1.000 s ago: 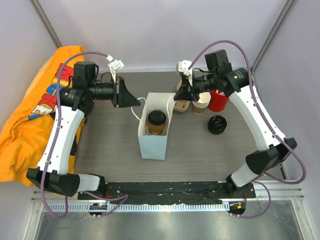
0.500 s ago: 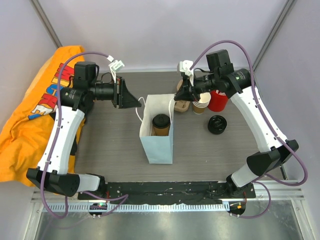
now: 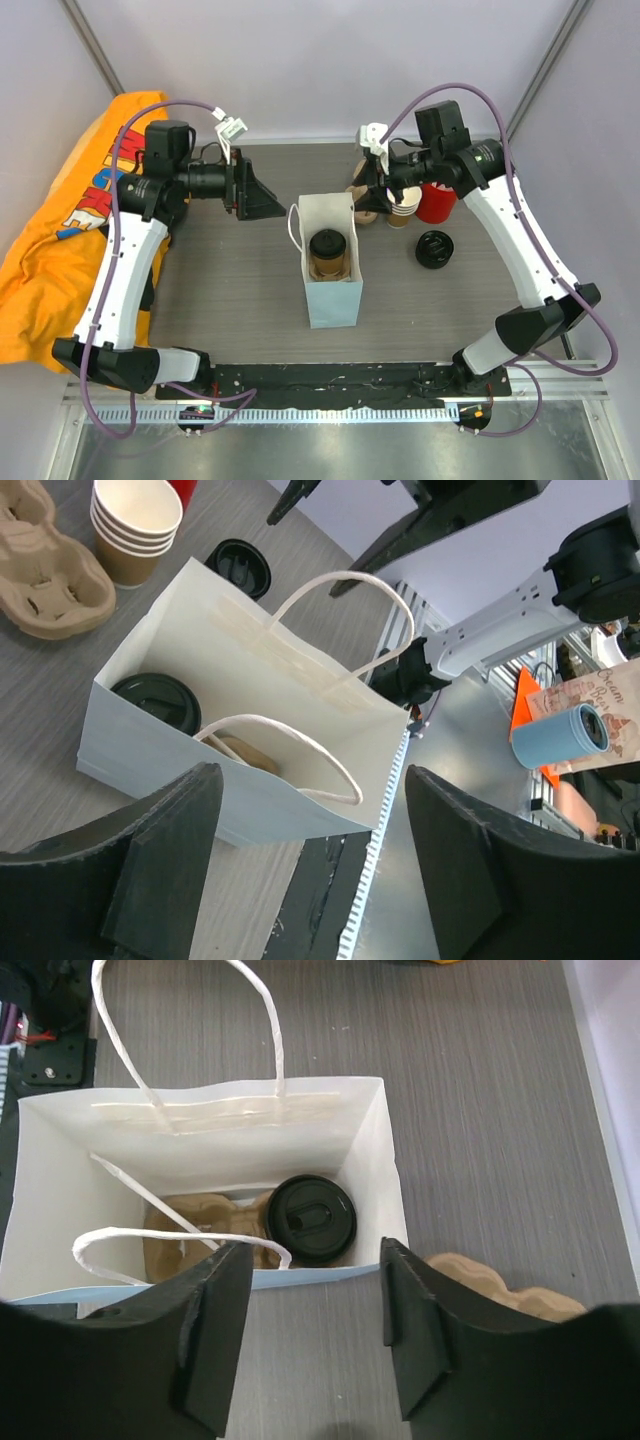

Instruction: Pack the takeout coffee

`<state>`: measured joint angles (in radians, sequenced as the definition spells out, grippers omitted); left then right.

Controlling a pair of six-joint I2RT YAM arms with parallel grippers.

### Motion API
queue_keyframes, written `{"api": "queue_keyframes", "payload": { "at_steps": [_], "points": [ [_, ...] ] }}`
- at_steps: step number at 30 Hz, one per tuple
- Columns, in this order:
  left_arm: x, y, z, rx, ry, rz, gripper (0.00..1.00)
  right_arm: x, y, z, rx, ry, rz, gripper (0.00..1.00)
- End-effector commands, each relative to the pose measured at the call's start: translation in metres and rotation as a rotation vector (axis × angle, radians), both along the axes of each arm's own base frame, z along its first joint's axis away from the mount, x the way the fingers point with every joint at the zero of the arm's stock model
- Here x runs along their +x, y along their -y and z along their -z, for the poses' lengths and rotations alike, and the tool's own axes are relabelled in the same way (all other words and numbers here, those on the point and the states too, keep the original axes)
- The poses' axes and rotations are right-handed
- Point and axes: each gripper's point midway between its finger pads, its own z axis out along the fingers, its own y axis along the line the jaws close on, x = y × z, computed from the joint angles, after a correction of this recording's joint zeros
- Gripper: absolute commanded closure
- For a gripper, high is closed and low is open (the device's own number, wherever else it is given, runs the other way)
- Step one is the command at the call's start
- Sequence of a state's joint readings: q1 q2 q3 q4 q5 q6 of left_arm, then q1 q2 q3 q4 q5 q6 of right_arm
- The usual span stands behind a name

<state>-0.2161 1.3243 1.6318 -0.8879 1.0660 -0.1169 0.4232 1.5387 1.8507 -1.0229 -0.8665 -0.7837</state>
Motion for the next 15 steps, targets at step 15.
{"api": "queue_keyframes", "payload": {
  "at_steps": [15],
  "points": [
    [0.045,-0.034,-0.037,0.181,0.288,-0.284,0.0,-0.003,0.08,-0.019,-0.207,0.174,0.318,0.0]
  ]
}}
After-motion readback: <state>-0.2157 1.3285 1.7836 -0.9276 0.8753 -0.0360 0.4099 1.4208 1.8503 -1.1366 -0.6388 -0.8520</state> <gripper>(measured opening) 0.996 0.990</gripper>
